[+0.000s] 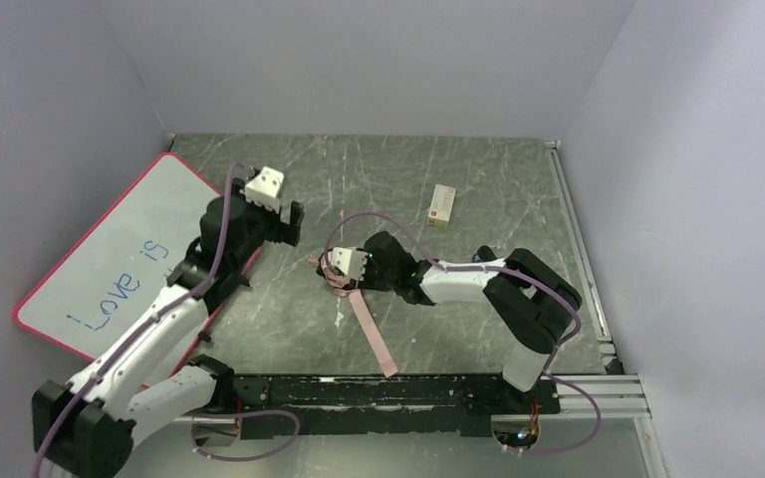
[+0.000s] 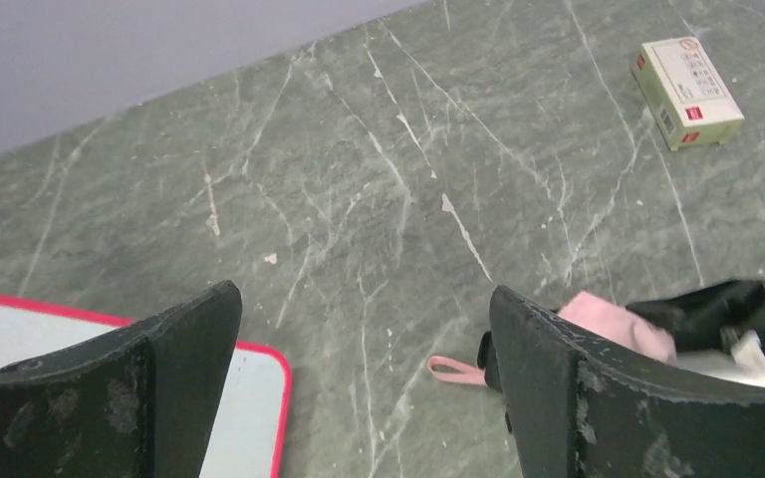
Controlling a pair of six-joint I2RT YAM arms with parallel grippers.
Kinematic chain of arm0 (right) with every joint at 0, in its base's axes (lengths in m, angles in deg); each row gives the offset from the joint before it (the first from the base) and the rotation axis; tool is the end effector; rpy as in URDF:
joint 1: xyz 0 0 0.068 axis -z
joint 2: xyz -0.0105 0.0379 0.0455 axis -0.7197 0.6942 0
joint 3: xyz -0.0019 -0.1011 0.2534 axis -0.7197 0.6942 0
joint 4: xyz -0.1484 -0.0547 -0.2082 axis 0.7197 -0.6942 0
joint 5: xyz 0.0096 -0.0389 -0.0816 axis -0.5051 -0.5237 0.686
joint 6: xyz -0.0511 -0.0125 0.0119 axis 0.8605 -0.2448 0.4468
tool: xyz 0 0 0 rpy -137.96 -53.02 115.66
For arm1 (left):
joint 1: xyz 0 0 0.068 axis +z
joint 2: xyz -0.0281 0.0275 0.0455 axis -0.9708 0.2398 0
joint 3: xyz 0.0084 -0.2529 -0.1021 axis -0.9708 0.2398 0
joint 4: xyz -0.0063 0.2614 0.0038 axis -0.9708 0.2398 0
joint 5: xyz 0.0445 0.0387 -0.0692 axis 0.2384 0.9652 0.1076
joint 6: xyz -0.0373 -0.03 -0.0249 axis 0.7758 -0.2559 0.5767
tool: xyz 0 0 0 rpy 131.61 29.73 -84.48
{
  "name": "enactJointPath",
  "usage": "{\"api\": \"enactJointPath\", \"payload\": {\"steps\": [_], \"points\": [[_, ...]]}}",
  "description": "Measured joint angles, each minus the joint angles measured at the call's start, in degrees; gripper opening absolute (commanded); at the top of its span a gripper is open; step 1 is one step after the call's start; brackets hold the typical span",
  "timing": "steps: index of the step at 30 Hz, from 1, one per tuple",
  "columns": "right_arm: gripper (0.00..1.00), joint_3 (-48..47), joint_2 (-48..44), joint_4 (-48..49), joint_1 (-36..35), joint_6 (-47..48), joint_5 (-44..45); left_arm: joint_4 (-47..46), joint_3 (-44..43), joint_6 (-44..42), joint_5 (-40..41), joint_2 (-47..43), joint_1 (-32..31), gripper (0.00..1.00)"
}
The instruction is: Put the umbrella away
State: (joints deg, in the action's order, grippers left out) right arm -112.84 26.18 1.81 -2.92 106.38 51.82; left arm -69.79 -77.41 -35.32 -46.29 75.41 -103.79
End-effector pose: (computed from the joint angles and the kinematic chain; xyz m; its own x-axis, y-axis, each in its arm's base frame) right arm 0.2248 0.2584 0.1420 0.1268 -0.8268 -0.5480 -0.8779 0.1636 -0.4500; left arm 0.1960 -0.0970 0.3133 -0.1516 0.1868 -0.9706 0.3512 0.9281 0.1238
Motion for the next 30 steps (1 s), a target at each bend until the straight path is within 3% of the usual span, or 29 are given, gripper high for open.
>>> {"api": "enactJointPath", "payload": {"steps": [5, 14, 19, 24, 30], "points": [[0.11, 3.8, -0.1, 7.1, -4.7, 0.5, 9.8, 0.0, -5.6, 2.1, -11.3, 10.2, 7.4, 0.97], [0.11, 8.1, 1.2, 15.3, -10.6, 2.3, 21.9, 3.1, -8.6, -7.1, -31.6, 21.9, 8.0, 0.97], [0.11, 10.3, 1.2, 18.1, -13.5, 3.0, 26.4, 9.7, -13.1, -15.9, -41.8, 29.0, 7.5, 0.97], [0.11, 11.2, 1.5, 19.5, -15.6, 3.5, 29.5, 20.3, -20.1, -25.9, -48.7, 38.0, 4.9, 0.97], [0.11, 11.2, 2.0, 19.9, -16.4, 3.8, 30.8, 29.9, -23.2, -33.9, -50.9, 45.9, 2.1, 0.97]]}}
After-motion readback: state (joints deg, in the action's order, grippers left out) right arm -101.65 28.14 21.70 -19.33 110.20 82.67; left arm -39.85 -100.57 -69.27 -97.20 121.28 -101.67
